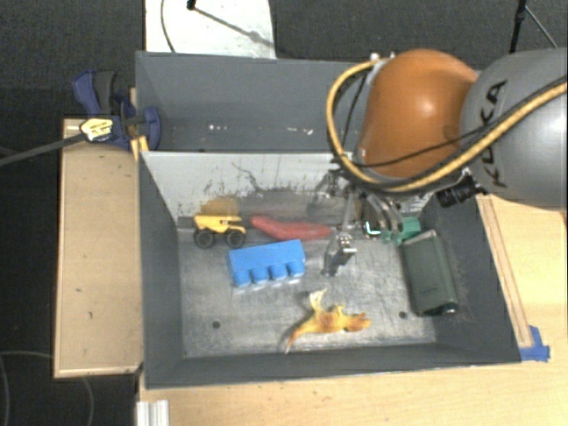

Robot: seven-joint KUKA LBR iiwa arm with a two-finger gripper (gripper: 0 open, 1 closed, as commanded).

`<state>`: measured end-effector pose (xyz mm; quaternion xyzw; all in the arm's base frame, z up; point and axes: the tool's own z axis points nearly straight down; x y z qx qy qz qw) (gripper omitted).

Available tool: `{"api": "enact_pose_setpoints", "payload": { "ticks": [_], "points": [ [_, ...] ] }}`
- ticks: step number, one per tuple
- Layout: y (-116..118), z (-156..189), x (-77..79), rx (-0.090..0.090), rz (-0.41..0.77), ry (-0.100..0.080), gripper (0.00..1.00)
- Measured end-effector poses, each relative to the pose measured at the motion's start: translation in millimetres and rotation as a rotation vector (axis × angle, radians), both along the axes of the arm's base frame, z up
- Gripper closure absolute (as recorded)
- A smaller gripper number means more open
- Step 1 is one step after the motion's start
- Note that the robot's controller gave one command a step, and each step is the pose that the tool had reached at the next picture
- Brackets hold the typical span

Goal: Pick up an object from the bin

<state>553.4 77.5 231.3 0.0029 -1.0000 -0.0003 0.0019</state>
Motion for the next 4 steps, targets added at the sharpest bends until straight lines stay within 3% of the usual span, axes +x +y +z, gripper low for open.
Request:
{"api": "enact_pose_setpoints", "payload": {
  "ticks": [1,2,3,4],
  "points": [
    [0,4,1.5,0.001,-0.002,-0.007,0.0],
    [-7,-50,10.2,0.001,0.042,-0.014,0.0],
    [44,-113,5.3,0.0,-0.039,-0.01,0.0],
    [17,-157,15.4,0.004,0.014,-0.01,1.0]
  ]
}}
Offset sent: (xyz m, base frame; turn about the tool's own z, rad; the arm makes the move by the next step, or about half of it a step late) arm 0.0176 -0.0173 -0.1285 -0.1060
